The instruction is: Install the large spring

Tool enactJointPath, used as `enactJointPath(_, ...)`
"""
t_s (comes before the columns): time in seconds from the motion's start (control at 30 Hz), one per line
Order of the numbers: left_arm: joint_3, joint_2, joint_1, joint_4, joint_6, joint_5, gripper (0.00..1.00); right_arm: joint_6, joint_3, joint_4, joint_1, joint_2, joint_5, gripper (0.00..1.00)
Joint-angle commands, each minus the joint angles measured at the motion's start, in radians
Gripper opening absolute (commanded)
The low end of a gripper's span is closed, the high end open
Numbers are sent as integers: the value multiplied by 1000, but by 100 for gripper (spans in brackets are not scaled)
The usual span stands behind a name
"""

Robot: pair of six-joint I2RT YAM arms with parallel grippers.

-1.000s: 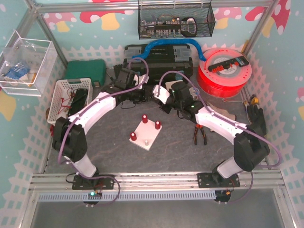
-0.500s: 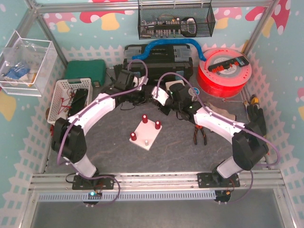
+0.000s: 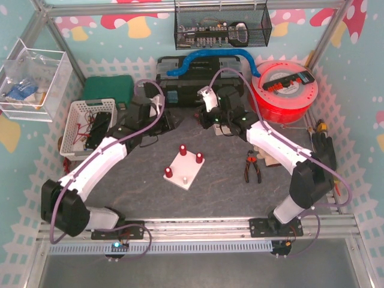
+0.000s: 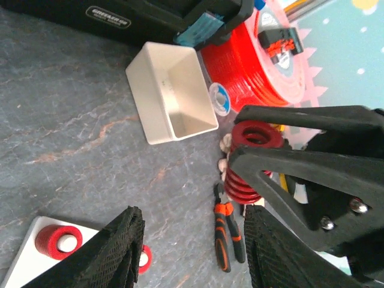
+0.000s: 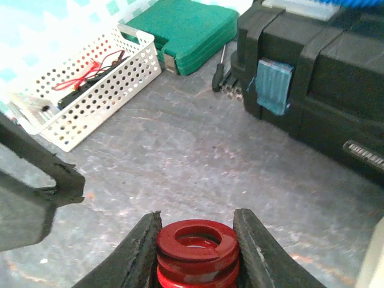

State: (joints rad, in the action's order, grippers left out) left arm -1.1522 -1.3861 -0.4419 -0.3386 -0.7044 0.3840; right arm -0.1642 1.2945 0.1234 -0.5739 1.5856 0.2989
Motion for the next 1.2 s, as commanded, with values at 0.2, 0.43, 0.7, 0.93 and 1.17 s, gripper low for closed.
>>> enactJointPath(0.2,80,77,-185,218,209,-129,53,-359,278,230,11,101,118,4)
enactJointPath(0.43,145,112,-243,341,122,-271,57,-438,346,274,12,100,120,3)
enactJointPath(0.7,134,67,-243,402,80,-329,58,-485,364,269,16,85,165,3)
enactJointPath(0.93,99,0,-242,437,60,-353,57,-496,366,262,16,79,206,3)
enactJointPath(1.17,97,-16,-241,492,110,-318,51,-424,338,265,30,65,276,4)
